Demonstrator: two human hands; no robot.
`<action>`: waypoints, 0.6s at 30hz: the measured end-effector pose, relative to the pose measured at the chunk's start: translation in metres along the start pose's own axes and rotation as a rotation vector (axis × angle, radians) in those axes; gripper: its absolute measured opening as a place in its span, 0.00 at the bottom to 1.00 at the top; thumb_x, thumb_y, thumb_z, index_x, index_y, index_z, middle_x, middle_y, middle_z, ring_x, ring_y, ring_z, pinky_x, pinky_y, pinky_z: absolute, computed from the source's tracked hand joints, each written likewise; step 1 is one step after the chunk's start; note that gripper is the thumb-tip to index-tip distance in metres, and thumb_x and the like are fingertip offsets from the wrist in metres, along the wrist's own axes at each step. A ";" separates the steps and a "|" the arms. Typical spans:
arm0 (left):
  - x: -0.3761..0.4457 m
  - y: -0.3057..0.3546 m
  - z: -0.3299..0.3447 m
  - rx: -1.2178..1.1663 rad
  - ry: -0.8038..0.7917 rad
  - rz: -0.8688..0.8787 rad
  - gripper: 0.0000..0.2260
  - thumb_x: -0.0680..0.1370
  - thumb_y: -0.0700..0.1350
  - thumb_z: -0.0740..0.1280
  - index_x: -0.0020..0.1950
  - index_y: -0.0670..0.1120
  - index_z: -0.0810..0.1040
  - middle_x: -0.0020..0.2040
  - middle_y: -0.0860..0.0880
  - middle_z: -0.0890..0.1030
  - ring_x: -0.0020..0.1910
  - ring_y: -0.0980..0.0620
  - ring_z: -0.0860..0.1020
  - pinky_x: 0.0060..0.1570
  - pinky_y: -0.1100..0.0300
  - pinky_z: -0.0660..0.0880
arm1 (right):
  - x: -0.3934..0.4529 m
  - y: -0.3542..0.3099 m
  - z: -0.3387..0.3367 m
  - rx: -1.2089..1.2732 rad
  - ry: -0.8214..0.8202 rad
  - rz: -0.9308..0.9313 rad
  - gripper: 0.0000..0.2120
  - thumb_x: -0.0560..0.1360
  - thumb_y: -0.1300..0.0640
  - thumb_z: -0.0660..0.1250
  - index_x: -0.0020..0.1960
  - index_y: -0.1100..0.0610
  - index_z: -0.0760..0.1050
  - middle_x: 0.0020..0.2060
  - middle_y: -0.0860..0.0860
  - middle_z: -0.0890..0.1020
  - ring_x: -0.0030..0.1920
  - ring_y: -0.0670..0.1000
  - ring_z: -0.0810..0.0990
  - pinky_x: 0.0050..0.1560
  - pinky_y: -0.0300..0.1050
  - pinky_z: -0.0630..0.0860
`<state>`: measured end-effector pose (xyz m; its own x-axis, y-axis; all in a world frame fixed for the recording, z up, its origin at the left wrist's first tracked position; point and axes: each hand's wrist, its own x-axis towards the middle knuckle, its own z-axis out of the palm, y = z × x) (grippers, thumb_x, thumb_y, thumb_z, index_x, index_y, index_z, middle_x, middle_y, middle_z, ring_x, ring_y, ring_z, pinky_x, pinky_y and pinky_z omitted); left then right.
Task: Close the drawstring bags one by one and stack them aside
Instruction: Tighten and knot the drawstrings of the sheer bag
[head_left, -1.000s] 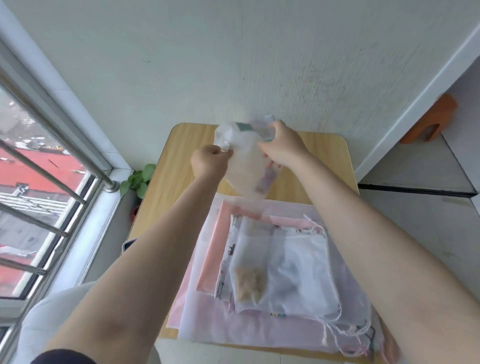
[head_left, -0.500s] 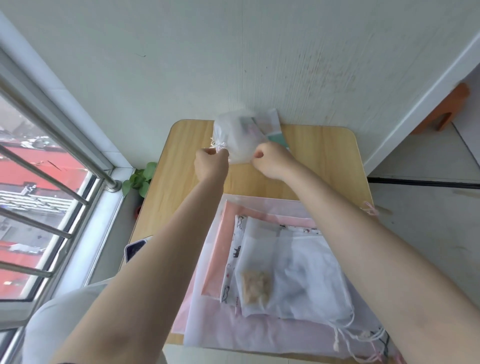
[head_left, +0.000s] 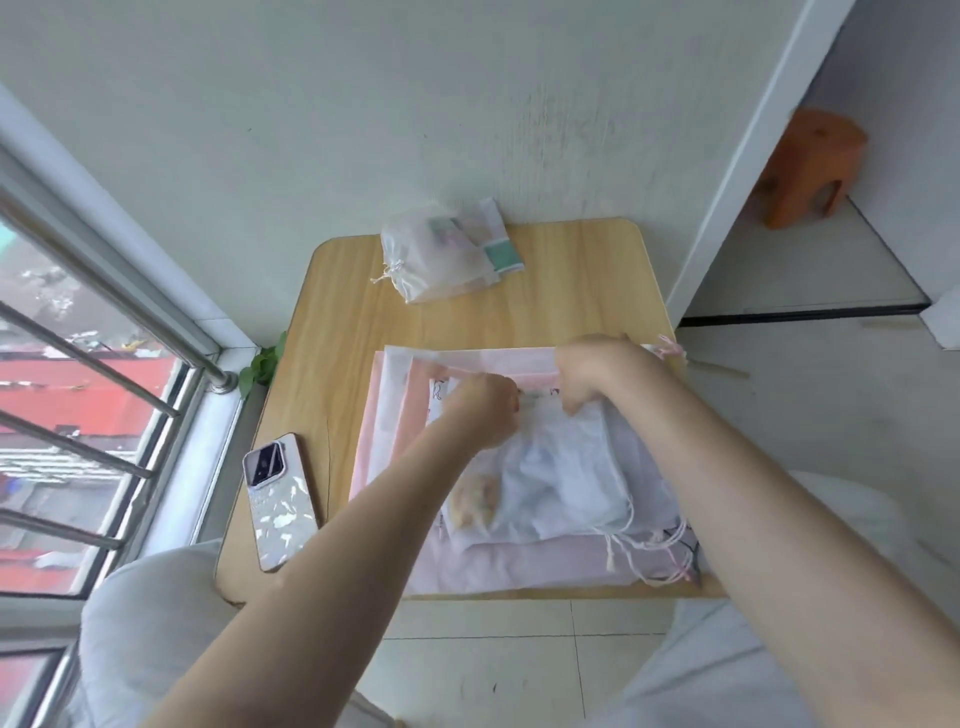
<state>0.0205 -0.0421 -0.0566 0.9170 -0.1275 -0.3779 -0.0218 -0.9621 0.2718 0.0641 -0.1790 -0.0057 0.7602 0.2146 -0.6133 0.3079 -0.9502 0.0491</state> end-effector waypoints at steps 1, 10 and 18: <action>-0.001 0.000 0.001 0.010 0.031 -0.028 0.07 0.75 0.38 0.61 0.38 0.43 0.74 0.42 0.47 0.76 0.43 0.42 0.77 0.31 0.59 0.64 | -0.002 0.002 0.001 0.003 0.022 -0.001 0.09 0.73 0.56 0.71 0.44 0.55 0.70 0.36 0.50 0.71 0.45 0.55 0.73 0.53 0.50 0.66; -0.019 -0.038 -0.020 -0.483 0.056 -0.258 0.11 0.71 0.35 0.59 0.39 0.37 0.81 0.32 0.43 0.81 0.30 0.47 0.78 0.34 0.59 0.79 | -0.006 0.001 -0.004 0.215 0.220 -0.057 0.03 0.71 0.59 0.63 0.41 0.57 0.75 0.42 0.53 0.77 0.47 0.57 0.74 0.46 0.46 0.65; -0.047 -0.070 -0.031 -0.609 0.013 -0.092 0.12 0.75 0.49 0.73 0.36 0.48 0.73 0.33 0.54 0.69 0.32 0.56 0.67 0.33 0.64 0.62 | 0.000 -0.053 -0.008 0.489 0.383 -0.373 0.07 0.78 0.57 0.65 0.51 0.49 0.80 0.49 0.48 0.73 0.51 0.52 0.76 0.51 0.45 0.72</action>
<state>-0.0089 0.0387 -0.0298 0.9092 -0.0442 -0.4140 0.2854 -0.6577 0.6971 0.0522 -0.1270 -0.0020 0.8292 0.5229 -0.1972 0.3622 -0.7716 -0.5229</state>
